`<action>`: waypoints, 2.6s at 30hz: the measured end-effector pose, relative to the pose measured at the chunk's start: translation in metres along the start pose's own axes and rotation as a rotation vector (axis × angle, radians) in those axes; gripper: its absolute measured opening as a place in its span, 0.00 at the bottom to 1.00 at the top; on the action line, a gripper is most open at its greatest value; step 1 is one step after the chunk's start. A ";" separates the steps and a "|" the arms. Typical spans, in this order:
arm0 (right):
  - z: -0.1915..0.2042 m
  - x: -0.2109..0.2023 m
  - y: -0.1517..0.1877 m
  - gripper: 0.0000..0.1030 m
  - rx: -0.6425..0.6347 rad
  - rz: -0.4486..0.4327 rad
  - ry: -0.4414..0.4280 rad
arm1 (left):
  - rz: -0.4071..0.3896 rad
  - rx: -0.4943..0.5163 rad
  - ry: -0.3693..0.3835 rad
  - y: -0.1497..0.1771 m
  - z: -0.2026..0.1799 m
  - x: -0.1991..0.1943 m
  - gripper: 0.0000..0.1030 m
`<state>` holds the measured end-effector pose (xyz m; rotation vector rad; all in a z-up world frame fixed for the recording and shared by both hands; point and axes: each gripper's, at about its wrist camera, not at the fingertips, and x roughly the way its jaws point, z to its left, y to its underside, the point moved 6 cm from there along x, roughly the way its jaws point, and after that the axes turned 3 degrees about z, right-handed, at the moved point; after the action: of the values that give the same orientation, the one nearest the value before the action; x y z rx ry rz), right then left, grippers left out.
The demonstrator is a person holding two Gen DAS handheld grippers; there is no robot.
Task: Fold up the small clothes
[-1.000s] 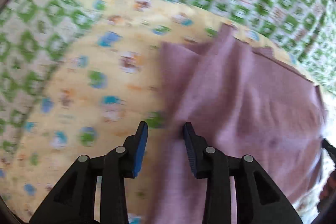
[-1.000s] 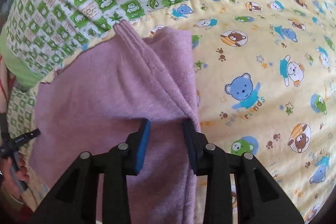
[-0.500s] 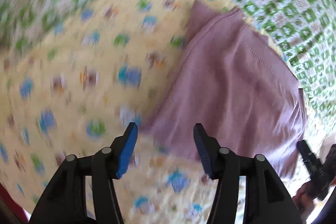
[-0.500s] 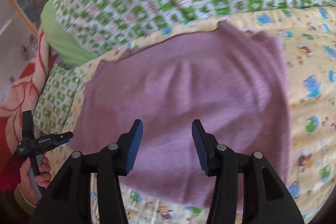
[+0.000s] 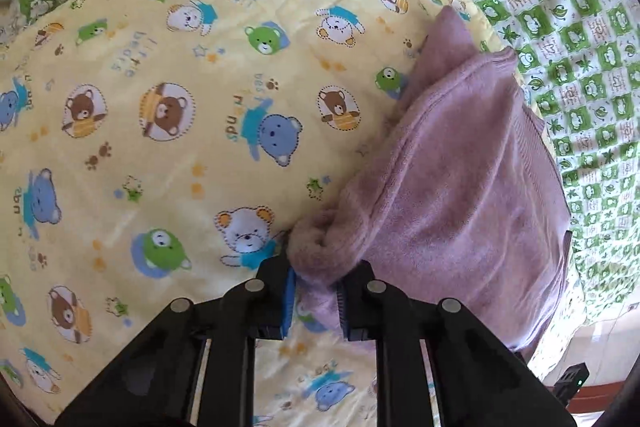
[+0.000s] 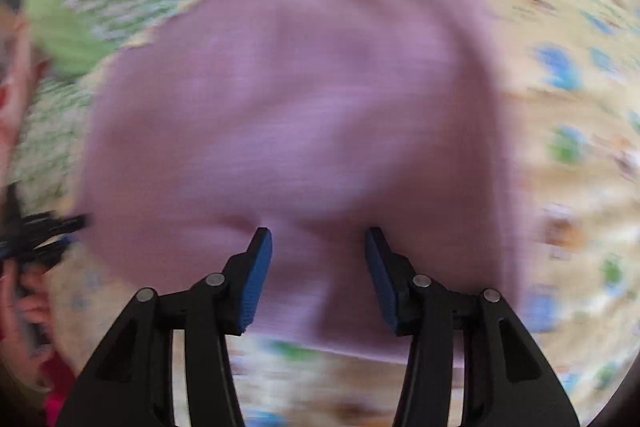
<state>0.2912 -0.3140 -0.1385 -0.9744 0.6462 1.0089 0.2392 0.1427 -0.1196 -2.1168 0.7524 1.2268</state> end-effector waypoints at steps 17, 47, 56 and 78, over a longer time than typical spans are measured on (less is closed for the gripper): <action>0.098 -0.023 -0.033 0.46 -0.122 -0.041 -0.177 | -0.035 -0.066 0.003 0.002 -0.033 0.022 0.65; 0.121 -0.006 -0.130 0.68 -0.166 0.011 -0.252 | 0.024 0.597 0.231 0.103 -0.236 0.046 0.06; 0.176 0.054 -0.140 0.72 -0.198 0.142 -0.405 | 0.035 0.622 0.231 0.103 -0.225 0.040 0.06; 0.025 -0.037 -0.153 0.13 -0.114 -0.026 -0.187 | 0.192 0.981 0.344 0.217 -0.331 0.061 0.07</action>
<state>0.4154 -0.3366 -0.0420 -0.9716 0.4236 1.1083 0.2977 -0.2511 -0.0794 -1.4302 1.3791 0.3846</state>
